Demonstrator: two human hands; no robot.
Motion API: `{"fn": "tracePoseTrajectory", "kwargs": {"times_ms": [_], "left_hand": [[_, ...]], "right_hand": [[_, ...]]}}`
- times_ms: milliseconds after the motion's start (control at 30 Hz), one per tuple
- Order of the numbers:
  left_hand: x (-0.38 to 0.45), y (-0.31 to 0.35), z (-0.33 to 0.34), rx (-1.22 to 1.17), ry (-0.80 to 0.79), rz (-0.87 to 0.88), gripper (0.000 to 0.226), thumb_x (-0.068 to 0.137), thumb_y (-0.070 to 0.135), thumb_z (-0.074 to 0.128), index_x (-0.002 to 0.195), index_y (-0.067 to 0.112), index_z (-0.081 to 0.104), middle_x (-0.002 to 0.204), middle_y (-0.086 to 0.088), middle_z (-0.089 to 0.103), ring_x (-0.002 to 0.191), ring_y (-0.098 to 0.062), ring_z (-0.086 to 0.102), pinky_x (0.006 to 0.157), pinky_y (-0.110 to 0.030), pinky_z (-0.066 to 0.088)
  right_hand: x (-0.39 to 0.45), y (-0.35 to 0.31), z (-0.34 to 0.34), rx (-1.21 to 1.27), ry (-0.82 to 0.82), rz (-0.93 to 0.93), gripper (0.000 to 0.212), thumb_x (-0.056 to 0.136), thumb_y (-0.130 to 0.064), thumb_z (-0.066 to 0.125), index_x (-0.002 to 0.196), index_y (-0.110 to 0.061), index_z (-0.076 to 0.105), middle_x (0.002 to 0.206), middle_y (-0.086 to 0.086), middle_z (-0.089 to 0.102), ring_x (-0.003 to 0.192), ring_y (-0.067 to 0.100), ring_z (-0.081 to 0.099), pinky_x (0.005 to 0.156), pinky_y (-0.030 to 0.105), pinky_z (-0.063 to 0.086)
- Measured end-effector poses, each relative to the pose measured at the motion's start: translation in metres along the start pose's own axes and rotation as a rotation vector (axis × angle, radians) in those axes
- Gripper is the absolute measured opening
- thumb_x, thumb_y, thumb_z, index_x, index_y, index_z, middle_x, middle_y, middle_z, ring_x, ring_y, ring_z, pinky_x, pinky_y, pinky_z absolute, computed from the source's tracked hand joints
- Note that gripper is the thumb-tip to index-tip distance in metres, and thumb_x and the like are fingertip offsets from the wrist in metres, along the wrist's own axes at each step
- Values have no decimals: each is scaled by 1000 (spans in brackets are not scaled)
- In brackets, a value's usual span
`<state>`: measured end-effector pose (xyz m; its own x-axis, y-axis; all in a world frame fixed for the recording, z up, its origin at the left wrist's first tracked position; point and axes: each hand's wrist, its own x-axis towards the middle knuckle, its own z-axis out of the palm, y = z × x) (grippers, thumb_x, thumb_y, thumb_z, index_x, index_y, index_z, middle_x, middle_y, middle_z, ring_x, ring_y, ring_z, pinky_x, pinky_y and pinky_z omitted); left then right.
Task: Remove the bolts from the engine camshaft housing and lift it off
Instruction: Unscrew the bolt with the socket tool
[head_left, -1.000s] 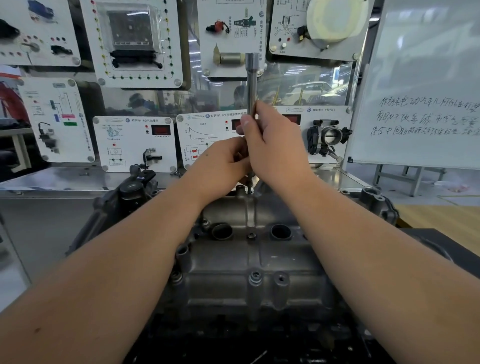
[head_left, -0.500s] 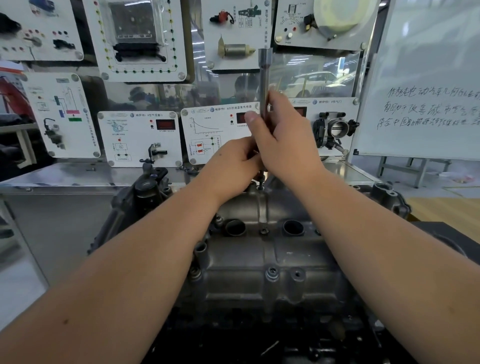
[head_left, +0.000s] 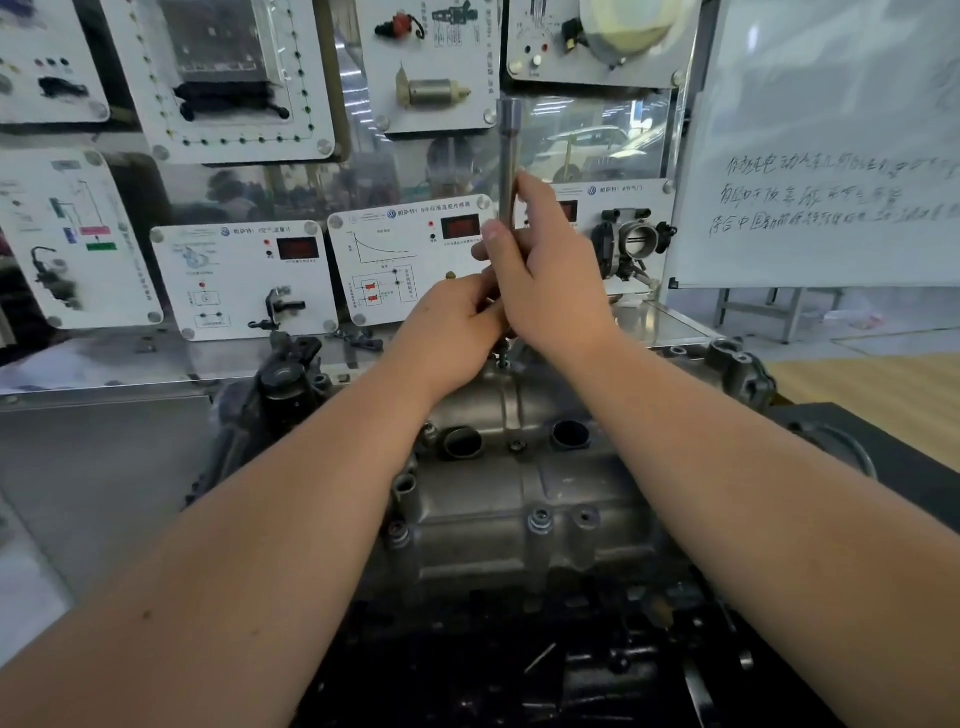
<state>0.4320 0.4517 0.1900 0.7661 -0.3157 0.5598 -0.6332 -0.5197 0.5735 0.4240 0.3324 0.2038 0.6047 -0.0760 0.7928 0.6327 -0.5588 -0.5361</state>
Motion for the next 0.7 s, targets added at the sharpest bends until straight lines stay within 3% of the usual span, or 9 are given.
{"fn": "tracePoseTrajectory", "kwargs": {"times_ms": [167,233,333,433,500,633,700], "left_hand": [[-2,-2,0,2,7,-9,26,102,25,52,82,37,62,80,0,73,72,-15,68,63,-33,51],[-1,-2,1,3,15,-13,26,102,26,51,80,32,63,76,0,72,68,-14,66,59,-33,47],[2,-5,1,8,29,-23,25,101,28,52,81,27,66,77,-4,73,64,-12,66,62,-33,50],[3,-10,2,-13,10,-32,23,99,32,51,86,25,68,81,-7,74,75,-22,69,75,-49,56],[4,-11,2,-51,-9,-22,19,95,34,49,93,31,68,87,-4,76,83,-22,72,82,-52,57],[3,-9,1,-111,-8,-26,17,86,32,51,88,37,67,87,11,77,78,-4,72,60,-17,51],[3,-7,0,-120,3,-28,19,82,25,52,85,35,68,83,13,76,68,0,70,53,-10,46]], "right_hand": [[-2,2,0,5,30,-29,46,99,-32,60,142,-20,48,94,-11,69,81,8,67,75,25,54],[2,3,-1,-19,36,-31,35,99,-31,61,131,-20,57,89,-12,67,76,6,65,71,23,52],[7,3,-1,-49,15,-17,23,100,-29,58,117,-14,64,83,-2,70,78,12,64,73,31,52],[8,1,0,-10,-42,4,26,103,-27,53,125,-17,61,93,0,74,89,16,68,80,36,54],[9,0,1,3,-65,2,30,103,-26,51,132,-18,56,97,0,74,91,17,69,81,36,55],[10,3,4,61,-87,-6,37,105,-25,47,142,-22,44,95,2,74,89,16,70,68,23,51],[10,4,5,68,-91,-19,36,105,-25,47,141,-21,45,90,0,72,83,15,68,65,21,49]]}}
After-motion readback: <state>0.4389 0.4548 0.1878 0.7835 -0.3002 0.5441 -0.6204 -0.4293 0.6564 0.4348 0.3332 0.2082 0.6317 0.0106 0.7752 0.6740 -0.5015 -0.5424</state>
